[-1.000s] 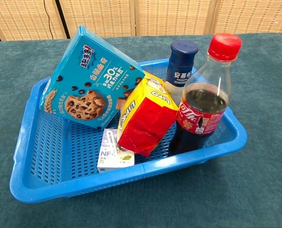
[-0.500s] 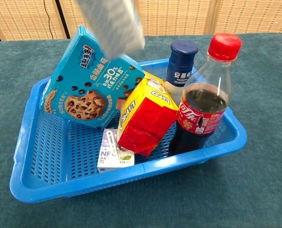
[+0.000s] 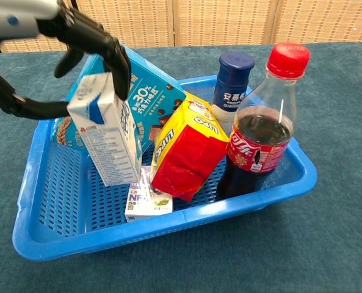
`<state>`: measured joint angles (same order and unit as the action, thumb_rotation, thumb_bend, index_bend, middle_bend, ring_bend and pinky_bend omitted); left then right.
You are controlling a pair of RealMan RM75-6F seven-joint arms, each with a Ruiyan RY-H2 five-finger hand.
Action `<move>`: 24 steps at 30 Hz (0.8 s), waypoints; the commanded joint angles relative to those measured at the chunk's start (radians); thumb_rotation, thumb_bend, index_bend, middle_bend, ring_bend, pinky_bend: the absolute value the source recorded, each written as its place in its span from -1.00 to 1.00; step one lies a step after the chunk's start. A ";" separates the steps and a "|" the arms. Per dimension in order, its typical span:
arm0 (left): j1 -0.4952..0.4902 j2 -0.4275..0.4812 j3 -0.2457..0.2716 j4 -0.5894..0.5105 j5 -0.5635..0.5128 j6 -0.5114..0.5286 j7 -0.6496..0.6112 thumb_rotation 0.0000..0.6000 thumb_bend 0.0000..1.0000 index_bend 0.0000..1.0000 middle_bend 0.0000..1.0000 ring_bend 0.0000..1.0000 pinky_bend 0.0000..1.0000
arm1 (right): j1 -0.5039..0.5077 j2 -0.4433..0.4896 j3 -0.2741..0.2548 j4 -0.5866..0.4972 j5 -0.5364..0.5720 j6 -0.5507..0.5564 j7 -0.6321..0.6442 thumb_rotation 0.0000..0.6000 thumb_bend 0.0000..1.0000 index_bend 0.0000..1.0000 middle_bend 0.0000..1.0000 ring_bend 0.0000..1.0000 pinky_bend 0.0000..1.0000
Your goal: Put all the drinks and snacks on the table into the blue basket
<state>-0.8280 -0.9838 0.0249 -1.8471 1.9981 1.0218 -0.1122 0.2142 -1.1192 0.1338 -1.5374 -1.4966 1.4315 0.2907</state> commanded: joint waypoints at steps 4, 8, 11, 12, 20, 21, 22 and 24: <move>-0.010 -0.033 0.006 0.013 -0.052 -0.077 0.048 1.00 -0.04 -0.18 -0.63 -0.82 -0.60 | 0.000 0.000 0.002 0.002 0.004 -0.001 0.000 1.00 -1.00 -1.00 -1.00 -1.00 -0.74; -0.013 -0.027 0.014 0.008 -0.074 -0.101 0.057 1.00 -0.32 -0.97 -1.00 -1.00 -1.00 | 0.000 0.000 0.001 0.003 0.004 -0.003 -0.001 1.00 -1.00 -1.00 -1.00 -1.00 -0.74; -0.008 -0.016 0.013 0.000 -0.088 -0.096 0.066 0.96 -0.47 -1.00 -1.00 -1.00 -1.00 | 0.000 0.000 0.001 0.002 0.004 -0.003 -0.001 1.00 -1.00 -1.00 -1.00 -1.00 -0.74; -0.004 -0.015 0.012 -0.002 -0.089 -0.083 0.067 0.93 -0.50 -1.00 -1.00 -1.00 -1.00 | 0.000 0.001 0.001 0.002 0.004 -0.002 -0.001 1.00 -1.00 -1.00 -1.00 -1.00 -0.74; 0.057 0.031 0.007 -0.002 -0.045 0.142 -0.061 0.80 -0.52 -1.00 -1.00 -1.00 -1.00 | -0.004 0.004 0.002 -0.001 0.000 0.008 -0.002 1.00 -1.00 -1.00 -1.00 -1.00 -0.77; 0.068 0.039 0.008 -0.001 -0.037 0.175 -0.077 0.80 -0.52 -1.00 -1.00 -1.00 -1.00 | -0.004 0.004 0.002 -0.002 -0.002 0.010 -0.003 1.00 -1.00 -1.00 -1.00 -1.00 -0.77; 0.083 0.051 0.011 0.000 -0.029 0.213 -0.096 0.80 -0.52 -1.00 -1.00 -1.00 -1.00 | -0.005 0.005 0.002 -0.002 -0.004 0.013 -0.005 1.00 -1.00 -1.00 -1.00 -1.00 -0.77; 0.109 0.068 0.009 0.002 -0.030 0.270 -0.111 0.80 -0.52 -1.00 -1.00 -1.00 -1.00 | -0.006 0.005 0.001 -0.004 -0.008 0.017 -0.008 1.00 -1.00 -1.00 -1.00 -1.00 -0.78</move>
<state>-0.7597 -0.9467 0.0343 -1.8486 1.9526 1.2166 -0.1824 0.2081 -1.1139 0.1350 -1.5407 -1.5045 1.4481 0.2828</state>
